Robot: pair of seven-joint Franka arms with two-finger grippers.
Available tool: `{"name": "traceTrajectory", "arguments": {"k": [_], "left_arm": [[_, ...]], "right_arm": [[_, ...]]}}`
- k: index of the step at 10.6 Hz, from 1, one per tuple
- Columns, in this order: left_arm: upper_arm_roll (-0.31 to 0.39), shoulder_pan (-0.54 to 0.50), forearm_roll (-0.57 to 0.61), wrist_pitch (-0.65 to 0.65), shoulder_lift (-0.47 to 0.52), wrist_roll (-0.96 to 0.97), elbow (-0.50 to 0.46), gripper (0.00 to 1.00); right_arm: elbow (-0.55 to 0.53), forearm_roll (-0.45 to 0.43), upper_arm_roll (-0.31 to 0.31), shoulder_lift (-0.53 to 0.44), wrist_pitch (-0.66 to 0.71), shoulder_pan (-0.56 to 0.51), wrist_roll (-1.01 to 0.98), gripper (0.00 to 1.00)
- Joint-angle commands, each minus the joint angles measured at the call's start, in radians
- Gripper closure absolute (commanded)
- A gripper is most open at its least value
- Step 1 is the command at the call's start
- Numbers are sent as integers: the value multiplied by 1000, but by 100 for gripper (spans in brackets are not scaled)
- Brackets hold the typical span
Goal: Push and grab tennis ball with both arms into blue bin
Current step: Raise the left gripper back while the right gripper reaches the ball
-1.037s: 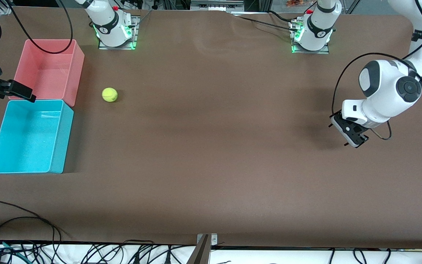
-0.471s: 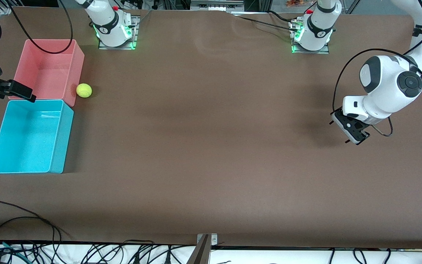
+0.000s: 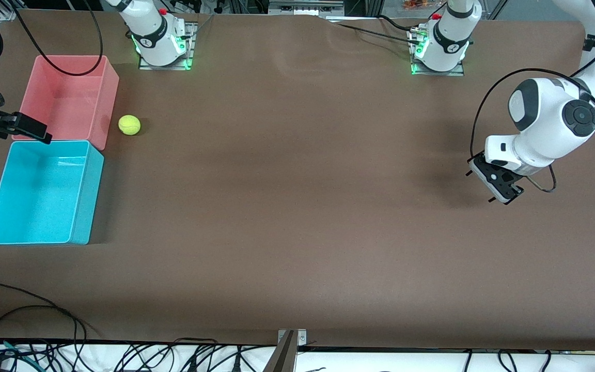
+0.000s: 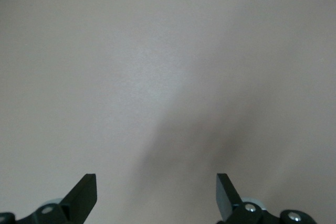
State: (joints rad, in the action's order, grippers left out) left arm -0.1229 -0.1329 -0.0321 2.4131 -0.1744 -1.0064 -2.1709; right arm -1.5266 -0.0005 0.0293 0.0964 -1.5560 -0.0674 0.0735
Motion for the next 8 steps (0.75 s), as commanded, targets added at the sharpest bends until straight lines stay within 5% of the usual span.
{"name": "traceTrajectory", "arguments": {"k": [1, 4, 8], "left_arm": [[9, -4, 17, -6, 70, 11, 3, 0], [8, 6, 18, -15, 108, 65, 35, 0], [35, 7, 5, -156, 154, 89, 107, 0]], "right_arm": [[17, -1, 11, 25, 68, 3, -6, 0], [-13, -3, 18, 25, 91, 37, -3, 0], [-107, -9, 110, 5, 74, 46, -35, 0]]}}
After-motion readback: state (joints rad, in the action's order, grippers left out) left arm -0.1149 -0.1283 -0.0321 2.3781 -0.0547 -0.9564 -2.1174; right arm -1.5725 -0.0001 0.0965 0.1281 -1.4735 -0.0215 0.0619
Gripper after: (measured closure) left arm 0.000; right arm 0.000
